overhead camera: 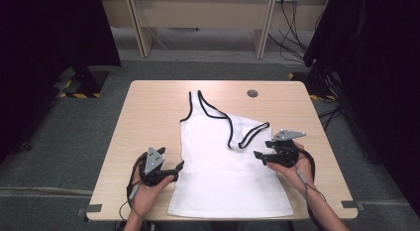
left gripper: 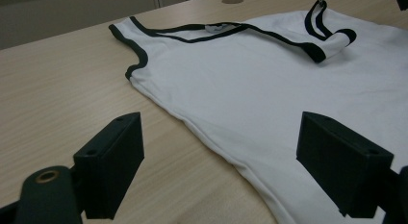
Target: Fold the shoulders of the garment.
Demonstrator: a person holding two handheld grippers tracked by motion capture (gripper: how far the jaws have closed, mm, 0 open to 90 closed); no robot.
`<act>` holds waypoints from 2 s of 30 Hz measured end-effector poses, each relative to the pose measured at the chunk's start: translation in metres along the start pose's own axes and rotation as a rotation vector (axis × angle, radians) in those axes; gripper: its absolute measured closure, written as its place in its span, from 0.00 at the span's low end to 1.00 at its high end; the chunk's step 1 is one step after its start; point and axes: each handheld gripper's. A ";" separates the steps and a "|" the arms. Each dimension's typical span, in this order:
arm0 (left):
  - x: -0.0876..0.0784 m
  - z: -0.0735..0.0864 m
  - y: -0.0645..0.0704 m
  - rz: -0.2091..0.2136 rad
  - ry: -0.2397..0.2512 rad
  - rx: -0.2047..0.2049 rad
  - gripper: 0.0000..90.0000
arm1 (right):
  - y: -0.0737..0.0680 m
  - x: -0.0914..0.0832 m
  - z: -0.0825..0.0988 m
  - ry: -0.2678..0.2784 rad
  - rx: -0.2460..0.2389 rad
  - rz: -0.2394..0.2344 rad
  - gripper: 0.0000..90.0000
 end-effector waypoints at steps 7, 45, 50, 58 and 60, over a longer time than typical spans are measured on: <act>0.011 -0.018 -0.008 0.003 -0.007 0.021 0.17 | 0.003 -0.016 0.013 0.021 0.028 0.018 0.35; 0.176 -0.095 -0.105 -0.078 -0.250 -0.095 0.19 | 0.014 -0.082 0.062 0.075 0.122 0.092 0.31; 0.191 -0.095 -0.108 -0.093 -0.288 -0.105 0.20 | 0.012 -0.085 0.062 0.080 0.121 0.093 0.31; 0.212 -0.095 -0.115 -0.119 -0.328 -0.141 0.23 | 0.007 -0.090 0.064 0.090 0.118 0.089 0.31; 0.214 -0.094 -0.117 -0.128 -0.332 -0.148 0.23 | 0.006 -0.092 0.066 0.090 0.120 0.091 0.31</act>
Point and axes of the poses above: each handheld gripper's, and its own axes: x roughly forward along the jaws, z roughly out of its underside, y roughly to its right, and after that the axes turned 2 degrees about -x, right-handed
